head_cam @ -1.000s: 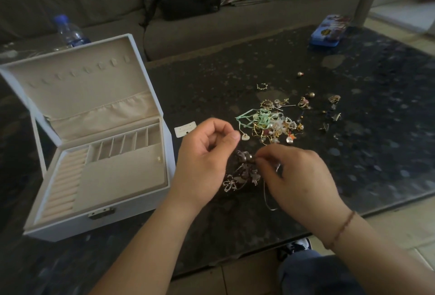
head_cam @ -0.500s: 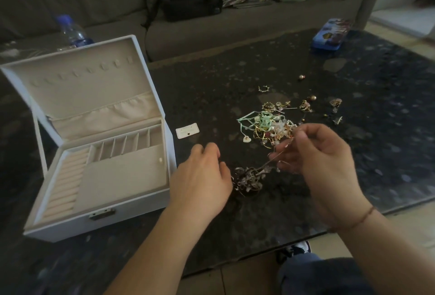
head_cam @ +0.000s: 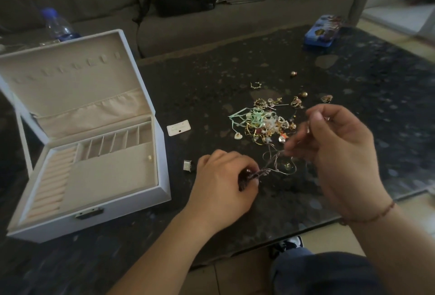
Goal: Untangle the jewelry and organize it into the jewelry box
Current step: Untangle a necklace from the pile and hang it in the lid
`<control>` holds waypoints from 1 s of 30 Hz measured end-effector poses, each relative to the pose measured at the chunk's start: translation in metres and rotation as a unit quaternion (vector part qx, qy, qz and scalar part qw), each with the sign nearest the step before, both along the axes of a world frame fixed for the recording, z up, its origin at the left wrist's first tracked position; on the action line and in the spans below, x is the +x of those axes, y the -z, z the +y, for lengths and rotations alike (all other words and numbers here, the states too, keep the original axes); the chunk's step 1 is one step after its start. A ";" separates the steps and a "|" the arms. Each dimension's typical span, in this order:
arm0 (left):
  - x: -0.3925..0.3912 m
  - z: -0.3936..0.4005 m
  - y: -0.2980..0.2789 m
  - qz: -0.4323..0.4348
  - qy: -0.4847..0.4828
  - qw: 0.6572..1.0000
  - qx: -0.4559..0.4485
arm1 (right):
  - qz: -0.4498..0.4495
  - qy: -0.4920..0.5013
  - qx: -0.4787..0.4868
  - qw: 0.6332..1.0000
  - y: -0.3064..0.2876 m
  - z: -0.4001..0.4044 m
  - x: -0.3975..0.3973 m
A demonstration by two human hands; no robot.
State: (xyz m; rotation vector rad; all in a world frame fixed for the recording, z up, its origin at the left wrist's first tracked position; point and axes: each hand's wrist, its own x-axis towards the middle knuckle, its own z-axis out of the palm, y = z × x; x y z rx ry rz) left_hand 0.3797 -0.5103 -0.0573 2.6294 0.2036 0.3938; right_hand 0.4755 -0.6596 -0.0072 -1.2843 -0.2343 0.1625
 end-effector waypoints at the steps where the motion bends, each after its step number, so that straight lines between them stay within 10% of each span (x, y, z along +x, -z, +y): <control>1: 0.000 0.001 -0.002 -0.003 -0.005 0.999 -0.033 | -0.008 0.006 0.011 1.000 -0.001 -0.001 0.001; 7: 0.001 0.008 -0.017 0.005 -0.043 0.966 -0.255 | -0.191 -0.031 -0.053 0.980 0.000 -0.014 0.001; 12: -0.002 0.015 -0.029 -0.002 -0.054 0.942 -0.330 | -0.419 -0.075 -0.310 0.850 0.014 -0.013 -0.005; 16: -0.009 0.021 -0.035 0.029 -0.035 0.944 -0.327 | -0.383 -0.042 -0.367 0.847 0.027 -0.007 -0.002; 23: -0.017 0.026 -0.031 0.097 -0.006 0.940 -0.328 | -0.084 -0.035 -0.146 0.985 0.018 0.011 -0.010; 30: -0.018 0.028 -0.030 0.099 0.008 0.940 -0.326 | -0.249 -0.041 -0.482 0.839 0.028 0.005 -0.008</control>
